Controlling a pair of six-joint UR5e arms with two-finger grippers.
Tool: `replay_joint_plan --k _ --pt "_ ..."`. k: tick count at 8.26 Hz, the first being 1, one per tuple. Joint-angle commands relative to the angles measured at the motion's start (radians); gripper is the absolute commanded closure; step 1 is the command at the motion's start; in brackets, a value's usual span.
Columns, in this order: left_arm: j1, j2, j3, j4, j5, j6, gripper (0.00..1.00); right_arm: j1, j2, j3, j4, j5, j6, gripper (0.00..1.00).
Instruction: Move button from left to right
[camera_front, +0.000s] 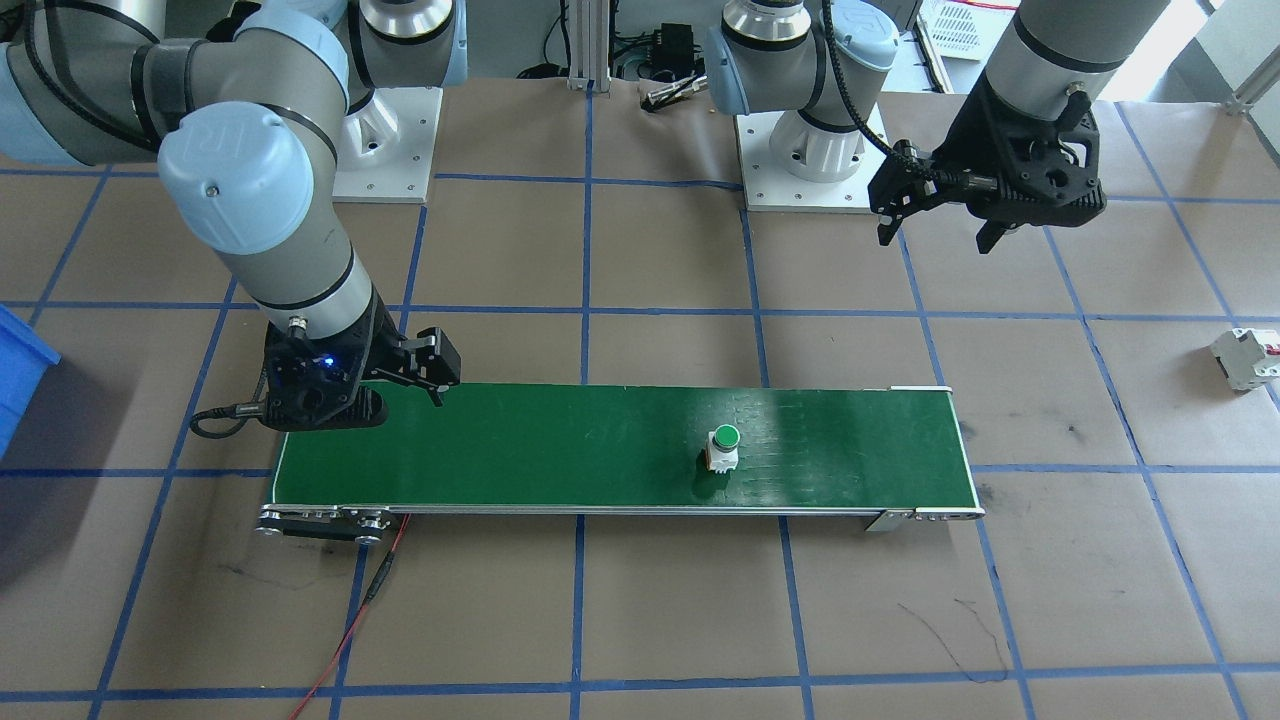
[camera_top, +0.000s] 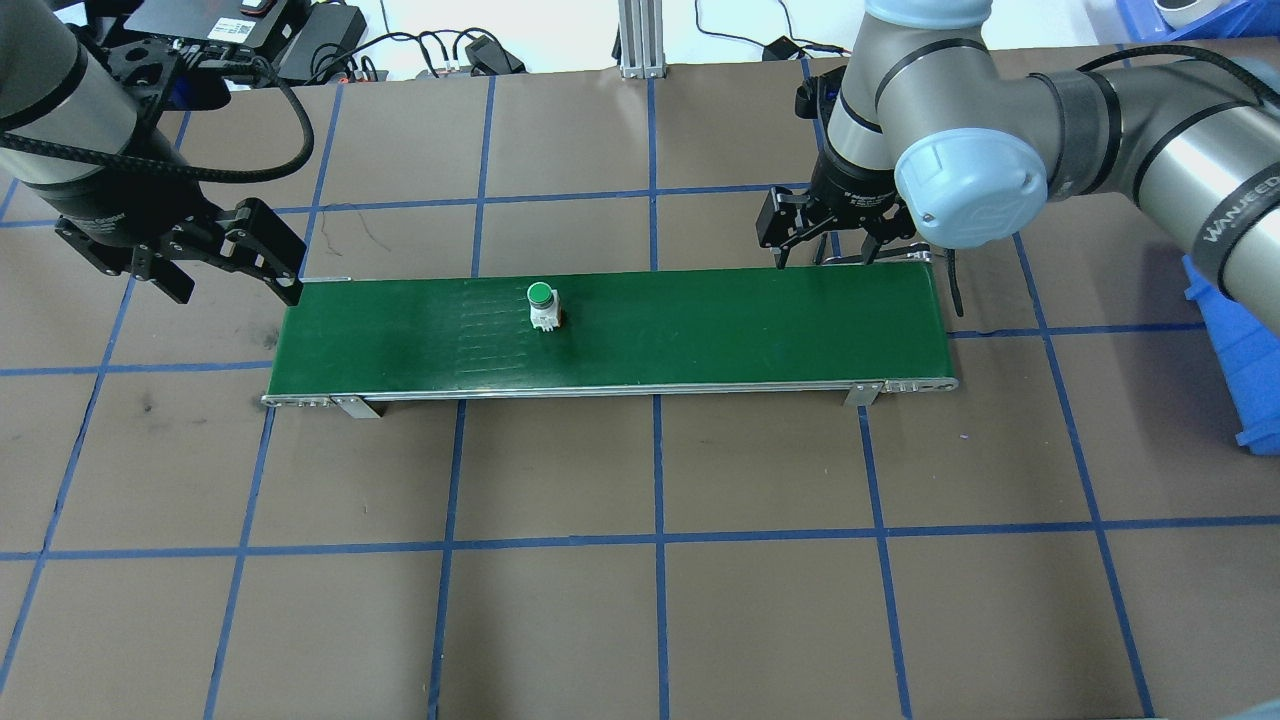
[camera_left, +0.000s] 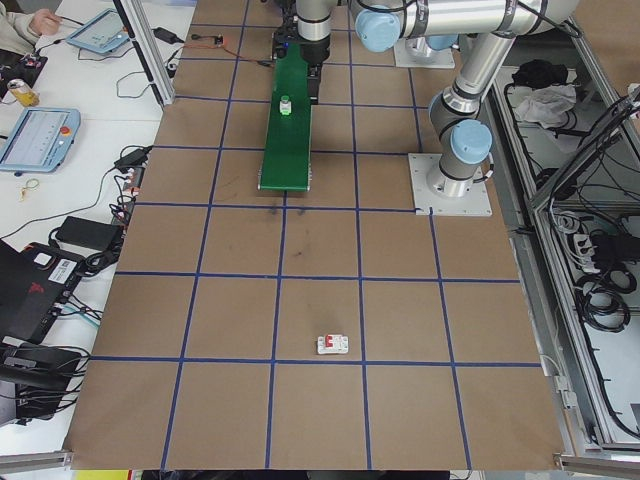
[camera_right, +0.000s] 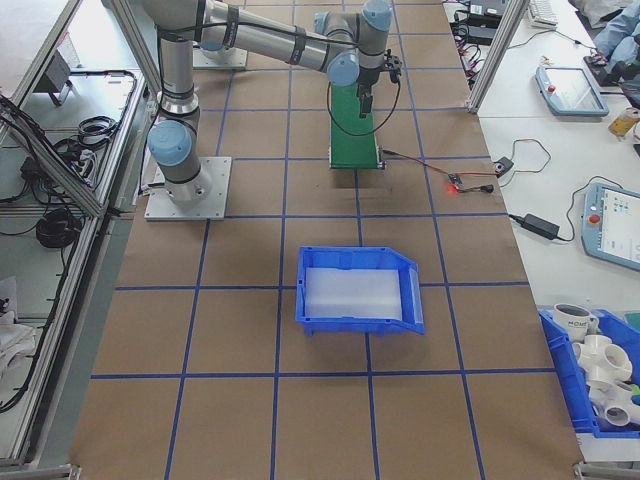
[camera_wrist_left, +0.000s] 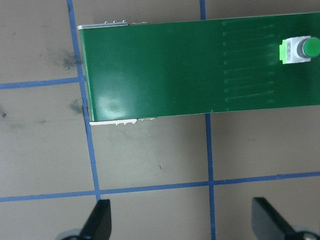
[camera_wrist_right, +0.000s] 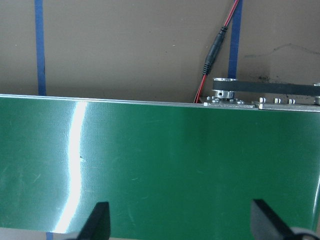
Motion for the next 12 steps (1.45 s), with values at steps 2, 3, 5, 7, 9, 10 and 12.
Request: replay_joint_plan --k 2,3,5,7,9,10,12 --pt "0.001 -0.006 -0.001 0.005 -0.011 -0.002 0.00 -0.017 0.002 0.012 -0.001 0.004 0.014 0.00" --pt "0.001 -0.006 -0.001 0.008 -0.002 -0.002 0.00 -0.017 0.004 0.012 -0.002 0.033 0.038 0.00" --pt "0.001 -0.004 -0.001 0.009 -0.009 -0.004 0.00 -0.017 0.002 0.012 0.000 0.056 0.086 0.04" --pt "0.001 -0.006 -0.001 0.017 -0.003 -0.002 0.00 -0.017 0.002 0.012 -0.002 0.063 0.088 0.00" --pt "0.001 -0.004 -0.002 0.019 -0.001 -0.001 0.00 -0.015 0.002 0.012 -0.002 0.067 0.086 0.00" --pt "0.001 -0.004 -0.002 0.019 -0.001 0.001 0.00 -0.015 0.004 0.014 -0.029 0.065 0.088 0.00" --pt "0.001 -0.006 -0.002 0.020 -0.001 0.003 0.00 -0.012 0.002 0.020 -0.041 0.068 0.094 0.00"
